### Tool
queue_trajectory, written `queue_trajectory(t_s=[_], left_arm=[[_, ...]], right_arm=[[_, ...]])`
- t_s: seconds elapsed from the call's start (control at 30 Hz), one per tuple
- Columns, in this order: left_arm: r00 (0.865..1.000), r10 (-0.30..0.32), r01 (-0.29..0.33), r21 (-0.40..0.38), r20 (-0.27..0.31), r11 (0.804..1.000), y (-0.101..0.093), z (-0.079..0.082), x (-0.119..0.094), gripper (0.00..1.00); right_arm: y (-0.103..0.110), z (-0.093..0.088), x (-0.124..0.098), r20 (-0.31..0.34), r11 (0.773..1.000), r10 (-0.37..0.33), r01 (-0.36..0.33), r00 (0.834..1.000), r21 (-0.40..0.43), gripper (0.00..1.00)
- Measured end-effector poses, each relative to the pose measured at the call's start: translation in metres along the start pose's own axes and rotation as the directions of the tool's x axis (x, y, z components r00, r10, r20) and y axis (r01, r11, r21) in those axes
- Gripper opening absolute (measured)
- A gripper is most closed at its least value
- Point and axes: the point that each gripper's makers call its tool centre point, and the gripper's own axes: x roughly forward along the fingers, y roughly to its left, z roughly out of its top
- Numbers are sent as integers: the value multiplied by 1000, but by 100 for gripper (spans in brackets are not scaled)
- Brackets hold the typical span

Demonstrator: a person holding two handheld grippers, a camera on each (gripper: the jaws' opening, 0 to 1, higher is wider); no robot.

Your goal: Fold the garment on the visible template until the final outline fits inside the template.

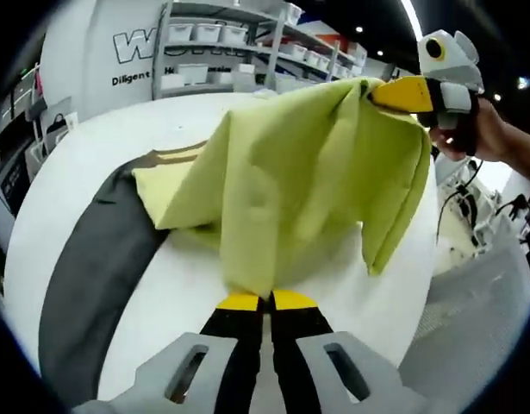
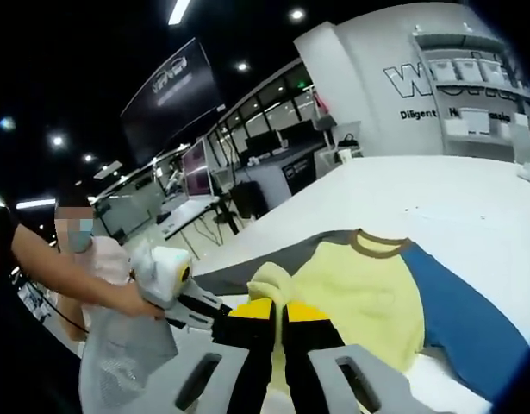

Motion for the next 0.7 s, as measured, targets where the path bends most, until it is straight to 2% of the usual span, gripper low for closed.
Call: queue_trajectory(t_s=[0.1, 0.2, 0.33, 0.43, 0.5, 0.57, 0.63, 0.7], left_arm=[[998, -58, 58, -16, -17, 998, -2, 0, -13, 1], [995, -93, 92, -25, -43, 995, 1, -3, -27, 1], [988, -138, 136, -36, -68, 990, 5, -4, -41, 1], [988, -132, 130, -32, -74, 991, 15, -3, -48, 1], [992, -104, 102, -28, -78, 994, 23, -4, -49, 2], [994, -70, 68, -21, -85, 997, 31, -9, -47, 5], [997, -27, 24, -31, -74, 999, 39, -14, -43, 17], [998, 12, -13, -26, -58, 1000, 43, -18, -41, 31]], right_arm=[[0, -6, -1, -23, 999, -3, 2, 1000, -37, 0], [-2, -17, -2, -72, 994, -11, 3, 997, -110, 0], [-1, -34, -2, -158, 967, -19, -22, 987, -254, 0], [0, -41, 0, -189, 944, -31, -33, 982, -327, 0], [-1, -43, 4, -183, 944, -46, -18, 982, -331, 0], [-8, -47, 9, -185, 946, -88, 24, 979, -322, 4], [-14, -52, 13, -188, 953, -118, 58, 975, -298, 11], [-20, -60, 14, -208, 950, -156, 90, 966, -299, 16]])
